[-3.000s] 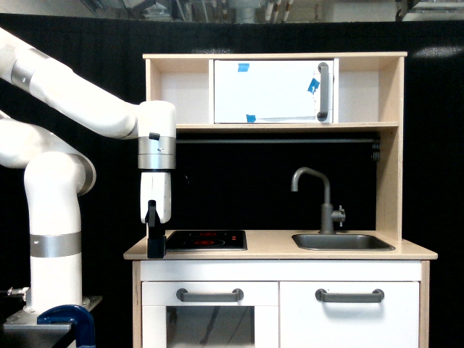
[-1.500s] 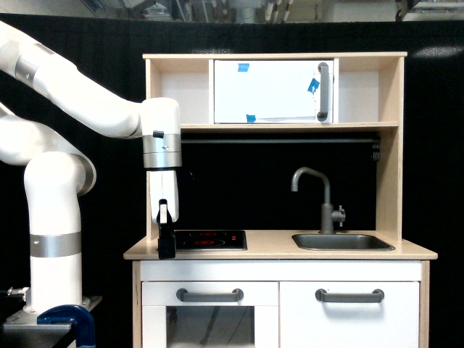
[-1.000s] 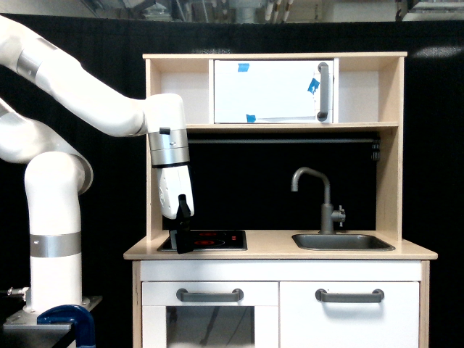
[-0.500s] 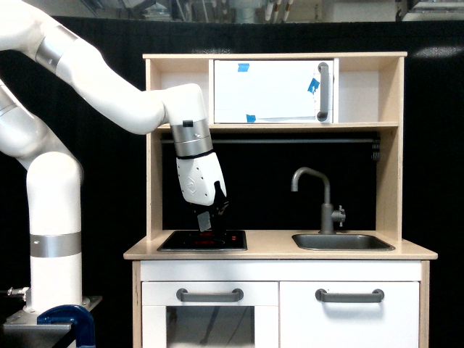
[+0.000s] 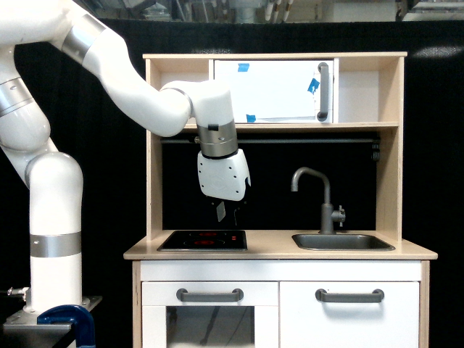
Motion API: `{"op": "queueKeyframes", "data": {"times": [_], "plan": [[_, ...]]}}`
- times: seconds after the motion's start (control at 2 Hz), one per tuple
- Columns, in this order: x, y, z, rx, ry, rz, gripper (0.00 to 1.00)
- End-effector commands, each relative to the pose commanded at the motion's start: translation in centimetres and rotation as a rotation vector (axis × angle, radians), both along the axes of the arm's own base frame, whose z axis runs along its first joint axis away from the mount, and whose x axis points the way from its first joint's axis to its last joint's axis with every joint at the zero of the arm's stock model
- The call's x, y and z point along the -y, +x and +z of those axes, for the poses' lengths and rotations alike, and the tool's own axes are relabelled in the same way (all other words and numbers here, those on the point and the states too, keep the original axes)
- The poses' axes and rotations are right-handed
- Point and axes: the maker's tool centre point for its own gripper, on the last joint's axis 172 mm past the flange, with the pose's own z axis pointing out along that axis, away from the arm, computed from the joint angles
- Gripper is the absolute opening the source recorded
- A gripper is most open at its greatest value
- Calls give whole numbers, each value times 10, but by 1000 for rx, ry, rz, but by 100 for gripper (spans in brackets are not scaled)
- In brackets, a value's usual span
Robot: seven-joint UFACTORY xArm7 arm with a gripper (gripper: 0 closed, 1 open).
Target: Turn on the faucet
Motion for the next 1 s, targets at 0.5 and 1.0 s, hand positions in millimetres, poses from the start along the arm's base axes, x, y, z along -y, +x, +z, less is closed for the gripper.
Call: {"op": "queueKeyframes", "data": {"times": [0.5,1.0], "plan": [[-6,30,-3,-4,292,351,100],[-20,32,-3,59,656,429,100]]}}
